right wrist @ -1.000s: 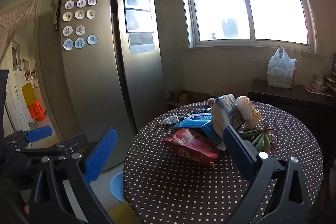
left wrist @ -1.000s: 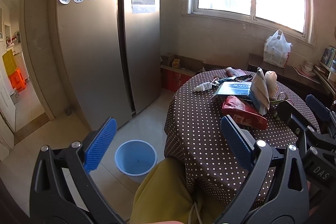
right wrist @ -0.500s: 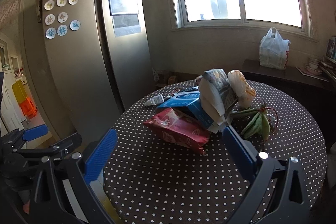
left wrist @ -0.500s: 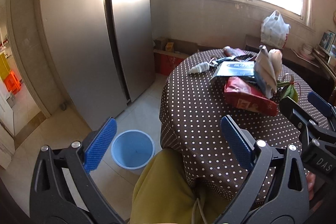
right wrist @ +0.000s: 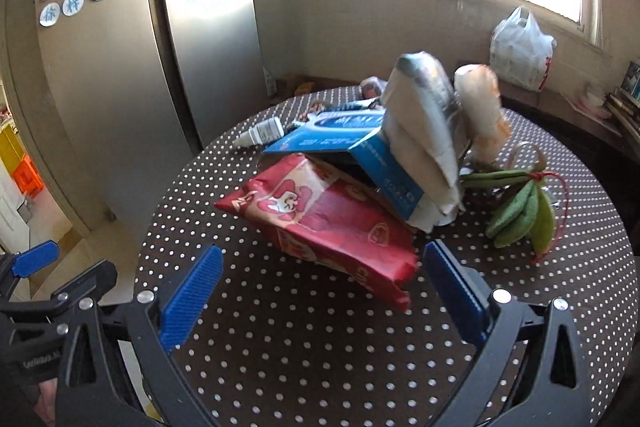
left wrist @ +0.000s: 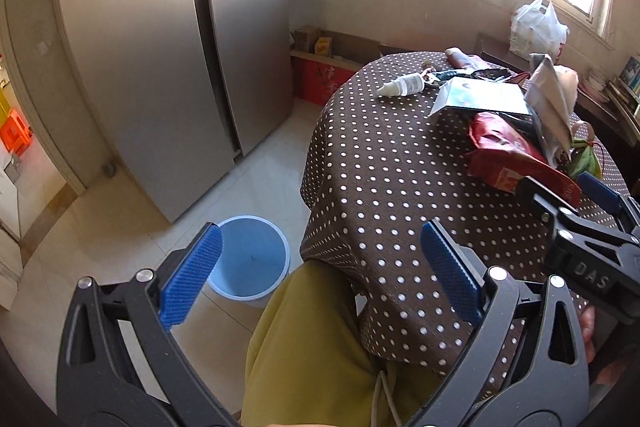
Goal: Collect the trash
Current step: 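Reach the right tool to the red snack bag and close on it, then lift the red bag with the right tool while the left tool grasps the green felt toy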
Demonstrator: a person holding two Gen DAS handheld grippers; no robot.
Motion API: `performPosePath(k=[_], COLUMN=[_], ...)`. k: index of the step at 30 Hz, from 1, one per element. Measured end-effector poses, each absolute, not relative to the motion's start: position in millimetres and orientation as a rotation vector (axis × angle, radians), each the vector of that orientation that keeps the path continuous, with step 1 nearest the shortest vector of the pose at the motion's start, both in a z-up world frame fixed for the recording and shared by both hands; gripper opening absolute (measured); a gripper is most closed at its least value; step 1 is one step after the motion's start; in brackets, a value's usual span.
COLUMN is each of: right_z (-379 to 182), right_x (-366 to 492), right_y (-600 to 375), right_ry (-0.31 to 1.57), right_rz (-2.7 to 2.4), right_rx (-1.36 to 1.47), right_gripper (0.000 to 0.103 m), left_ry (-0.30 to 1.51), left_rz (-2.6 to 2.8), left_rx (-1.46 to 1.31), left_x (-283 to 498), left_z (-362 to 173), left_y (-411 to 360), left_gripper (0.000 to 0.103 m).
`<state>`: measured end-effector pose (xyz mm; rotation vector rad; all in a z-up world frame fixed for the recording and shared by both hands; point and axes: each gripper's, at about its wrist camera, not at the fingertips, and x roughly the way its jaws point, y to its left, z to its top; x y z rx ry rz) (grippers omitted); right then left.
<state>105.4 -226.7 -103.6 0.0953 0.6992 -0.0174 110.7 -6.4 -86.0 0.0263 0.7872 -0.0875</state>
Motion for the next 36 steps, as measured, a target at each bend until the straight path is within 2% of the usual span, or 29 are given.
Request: performPosePath(k=[11, 15, 16, 18, 23, 27, 30, 33, 36], right_z=[-123, -121, -120, -117, -110, -100, -95, -90, -84], right_x=[166, 169, 168, 165, 154, 138, 129, 118, 107], right_y=[-215, -215, -215, -215, -211, -212, -216, -224, -236], right_ry=[0.841, 0.819, 0.807, 0.788, 0.742, 0.696, 0.678, 0.650, 0.629], right_rz=[-0.119, -0.073, -0.061, -0.036, -0.017, 0.006, 0.043, 0.048, 0.076], right_rx=[0.083, 0.100, 0.105, 0.103, 0.067, 0.060, 0.084, 0.098, 0.144], right_gripper=[0.099, 0.098, 0.091, 0.084, 0.074, 0.061, 0.057, 0.045, 0.040], left_ry=[0.853, 0.856, 0.855, 0.856, 0.853, 0.832, 0.819, 0.804, 0.787], left_rz=[-0.099, -0.089, -0.083, -0.073, -0.072, -0.076, -0.080, -0.098, -0.113], left_rx=[-0.039, -0.058, -0.064, -0.067, -0.057, -0.035, -0.021, 0.000, 0.020], left_x=[138, 141, 142, 145, 142, 138, 135, 131, 128], left_z=[-102, -103, -103, -103, -102, -94, -89, -83, -76], left_y=[16, 25, 27, 27, 23, 14, 8, -4, -16], left_gripper=[0.097, 0.097, 0.097, 0.097, 0.097, 0.097, 0.097, 0.097, 0.097])
